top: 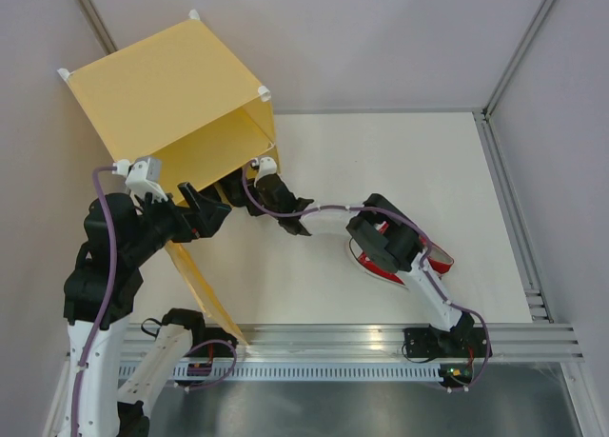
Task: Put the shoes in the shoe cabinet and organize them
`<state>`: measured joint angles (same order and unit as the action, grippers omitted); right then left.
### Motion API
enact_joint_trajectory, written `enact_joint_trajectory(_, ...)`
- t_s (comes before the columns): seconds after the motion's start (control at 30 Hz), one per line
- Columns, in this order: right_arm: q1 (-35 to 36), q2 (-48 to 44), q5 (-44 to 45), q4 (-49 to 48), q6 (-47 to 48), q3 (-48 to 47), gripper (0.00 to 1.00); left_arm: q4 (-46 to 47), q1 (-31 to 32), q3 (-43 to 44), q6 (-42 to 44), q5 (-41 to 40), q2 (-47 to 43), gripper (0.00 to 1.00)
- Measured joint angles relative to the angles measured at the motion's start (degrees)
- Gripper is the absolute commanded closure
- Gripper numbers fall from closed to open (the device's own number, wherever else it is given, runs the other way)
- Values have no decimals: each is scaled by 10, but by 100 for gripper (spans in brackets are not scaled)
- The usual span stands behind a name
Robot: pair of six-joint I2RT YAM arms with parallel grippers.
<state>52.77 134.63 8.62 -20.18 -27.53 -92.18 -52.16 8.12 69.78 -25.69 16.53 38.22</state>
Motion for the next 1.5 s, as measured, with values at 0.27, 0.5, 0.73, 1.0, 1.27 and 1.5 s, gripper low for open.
enact_joint_trajectory(0.27,-2,10,-4,20,-2,-26,84,0,0,0,0,0,0,0)
enact_joint_trajectory(0.5,-6,14,-5,22,-1,-33,84,0,0,0,0,0,0,0)
enact_joint_trajectory(0.73,-11,23,-7,23,-1,-45,84,0,0,0,0,0,0,0)
enact_joint_trajectory(1.0,-14,35,-2,28,6,-63,83,0,0,0,0,0,0,0)
enact_joint_trajectory(1.27,-14,35,-2,28,9,-63,78,0,0,0,0,0,0,0)
enact_joint_trajectory(1.5,-20,22,-6,7,9,-23,68,0,0,0,0,0,0,0)
